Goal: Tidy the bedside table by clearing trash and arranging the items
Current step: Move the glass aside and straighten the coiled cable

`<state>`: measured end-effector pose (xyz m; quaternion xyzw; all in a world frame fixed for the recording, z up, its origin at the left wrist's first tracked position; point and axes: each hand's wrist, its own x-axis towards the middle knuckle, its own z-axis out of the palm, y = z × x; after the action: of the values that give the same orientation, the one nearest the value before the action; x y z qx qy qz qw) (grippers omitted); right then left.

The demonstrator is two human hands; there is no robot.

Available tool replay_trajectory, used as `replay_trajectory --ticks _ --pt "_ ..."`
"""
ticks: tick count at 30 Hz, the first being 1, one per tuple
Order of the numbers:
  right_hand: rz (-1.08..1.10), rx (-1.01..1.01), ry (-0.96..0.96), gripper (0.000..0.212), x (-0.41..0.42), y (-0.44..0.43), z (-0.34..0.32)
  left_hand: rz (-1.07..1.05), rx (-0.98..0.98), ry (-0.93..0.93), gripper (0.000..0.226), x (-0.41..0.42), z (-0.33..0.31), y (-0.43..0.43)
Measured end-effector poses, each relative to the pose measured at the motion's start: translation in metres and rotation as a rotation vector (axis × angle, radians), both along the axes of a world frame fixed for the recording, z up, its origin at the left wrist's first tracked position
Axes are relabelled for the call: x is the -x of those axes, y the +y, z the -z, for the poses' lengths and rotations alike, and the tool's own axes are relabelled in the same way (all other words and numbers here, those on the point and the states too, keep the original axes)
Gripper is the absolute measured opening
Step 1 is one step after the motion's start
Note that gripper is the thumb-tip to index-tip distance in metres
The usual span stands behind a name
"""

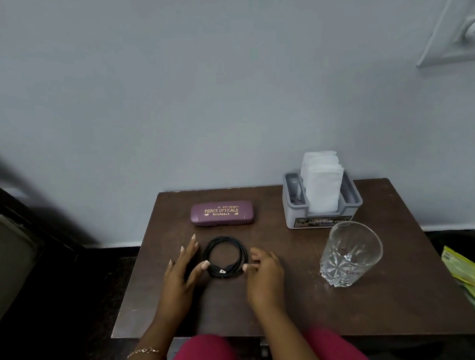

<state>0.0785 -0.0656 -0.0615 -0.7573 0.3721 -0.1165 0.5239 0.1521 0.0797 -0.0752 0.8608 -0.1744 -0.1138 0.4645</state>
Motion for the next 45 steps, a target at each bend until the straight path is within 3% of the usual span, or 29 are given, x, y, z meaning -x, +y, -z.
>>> replay_trajectory --ticks 3,6,9,14,23,28,31,34,36,40,43,45 --pt "0.040 0.014 -0.024 0.039 0.002 -0.001 -0.005 -0.190 0.236 0.070 0.049 0.002 -0.008 -0.002" --pt "0.108 -0.023 -0.091 0.037 -0.005 -0.010 -0.014 -0.383 0.327 0.081 0.043 -0.008 -0.012 -0.007" --pt "0.086 -0.101 -0.096 0.048 -0.025 -0.024 -0.017 -0.403 0.409 0.169 0.046 -0.025 -0.015 -0.019" --pt "-0.027 -0.182 -0.018 0.064 -0.048 -0.039 -0.013 -0.340 0.385 0.232 0.045 -0.044 -0.015 -0.048" --pt "-0.046 -0.214 0.001 0.067 -0.050 -0.040 -0.001 -0.343 0.349 0.192 0.038 -0.040 -0.010 -0.060" --pt "-0.218 -0.251 0.030 0.076 -0.024 -0.040 -0.020 -0.404 0.236 0.138 0.045 -0.031 -0.021 -0.057" --pt "-0.311 -0.282 0.051 0.061 0.028 -0.044 -0.032 -0.307 0.258 0.092 0.042 -0.004 -0.046 -0.061" --pt "-0.302 -0.334 0.031 0.032 0.096 -0.062 -0.034 -0.061 0.224 0.228 0.040 0.038 -0.066 -0.075" --pt "-0.201 -0.332 0.010 0.028 0.131 -0.079 -0.026 0.113 0.125 0.310 0.046 0.065 -0.069 -0.089" --pt "0.127 -0.122 -0.050 0.034 0.159 -0.103 -0.005 0.313 -0.036 0.378 0.062 0.089 -0.063 -0.120" --pt "0.083 -0.006 -0.087 0.077 0.151 -0.115 0.001 0.376 -0.115 0.389 0.077 0.094 -0.052 -0.142" --pt "0.015 0.001 -0.122 0.088 0.141 -0.123 0.003 0.399 -0.129 0.402 0.083 0.096 -0.047 -0.152"
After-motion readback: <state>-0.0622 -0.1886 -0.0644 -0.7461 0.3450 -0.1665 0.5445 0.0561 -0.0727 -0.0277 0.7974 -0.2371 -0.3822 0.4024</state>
